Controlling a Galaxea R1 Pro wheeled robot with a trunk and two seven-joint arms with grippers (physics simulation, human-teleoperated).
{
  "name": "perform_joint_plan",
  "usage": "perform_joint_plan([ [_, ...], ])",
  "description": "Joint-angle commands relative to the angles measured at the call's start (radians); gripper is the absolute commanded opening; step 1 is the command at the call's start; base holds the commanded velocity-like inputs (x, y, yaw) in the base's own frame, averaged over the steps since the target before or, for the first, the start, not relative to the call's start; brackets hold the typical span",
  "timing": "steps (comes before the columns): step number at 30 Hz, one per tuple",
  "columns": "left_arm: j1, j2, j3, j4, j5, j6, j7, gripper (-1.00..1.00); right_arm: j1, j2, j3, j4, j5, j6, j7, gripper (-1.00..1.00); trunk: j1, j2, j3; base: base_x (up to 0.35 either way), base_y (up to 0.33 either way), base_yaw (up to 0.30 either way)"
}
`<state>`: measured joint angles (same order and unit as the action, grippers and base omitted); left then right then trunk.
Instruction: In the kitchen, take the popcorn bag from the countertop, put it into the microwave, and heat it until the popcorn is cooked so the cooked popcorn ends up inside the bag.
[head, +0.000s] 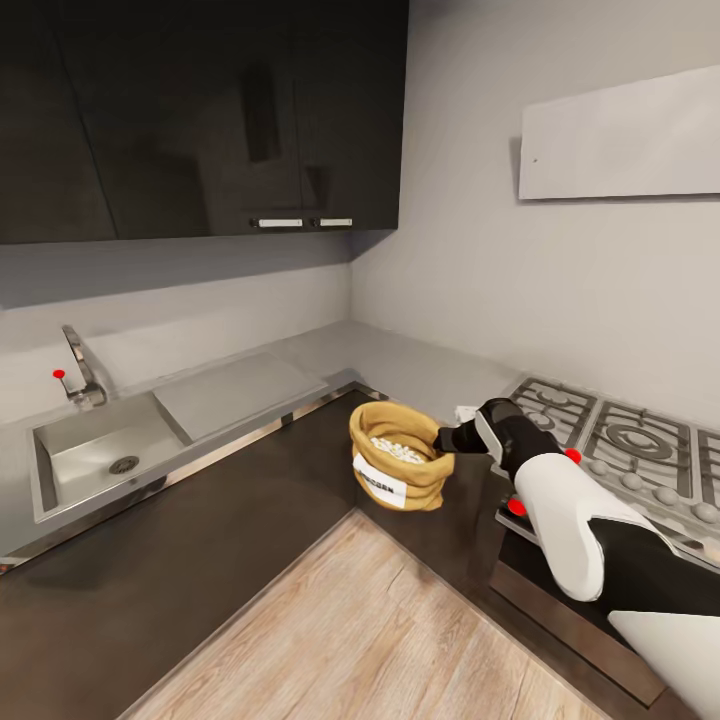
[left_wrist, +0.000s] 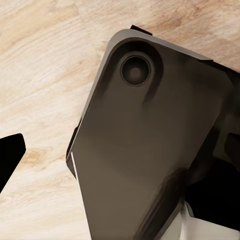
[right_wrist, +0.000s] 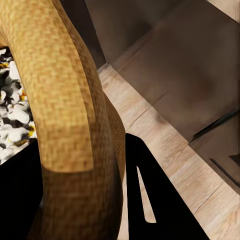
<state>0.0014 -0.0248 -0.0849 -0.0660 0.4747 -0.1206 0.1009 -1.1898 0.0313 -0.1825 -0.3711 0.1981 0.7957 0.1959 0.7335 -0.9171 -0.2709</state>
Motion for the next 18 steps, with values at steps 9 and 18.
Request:
perform_joint_plan([
  [9, 0.0, 0.0, -0.007, -0.001, 0.009, 0.0, 0.004, 1.0, -0.001, -0.001, -0.005, -0.002, 0.011, 0.012, 0.008, -1.0, 0.0, -0.001, -0.001, -0.034, 0.002, 0.0],
  [18, 0.0, -0.001, 0.003, 0.0, 0.019, 0.001, 0.009, 1.0, -0.001, -0.016, -0.007, 0.035, 0.01, 0.013, 0.008, -1.0, 0.0, -0.001, -0.001, -0.315, 0.129, 0.0],
])
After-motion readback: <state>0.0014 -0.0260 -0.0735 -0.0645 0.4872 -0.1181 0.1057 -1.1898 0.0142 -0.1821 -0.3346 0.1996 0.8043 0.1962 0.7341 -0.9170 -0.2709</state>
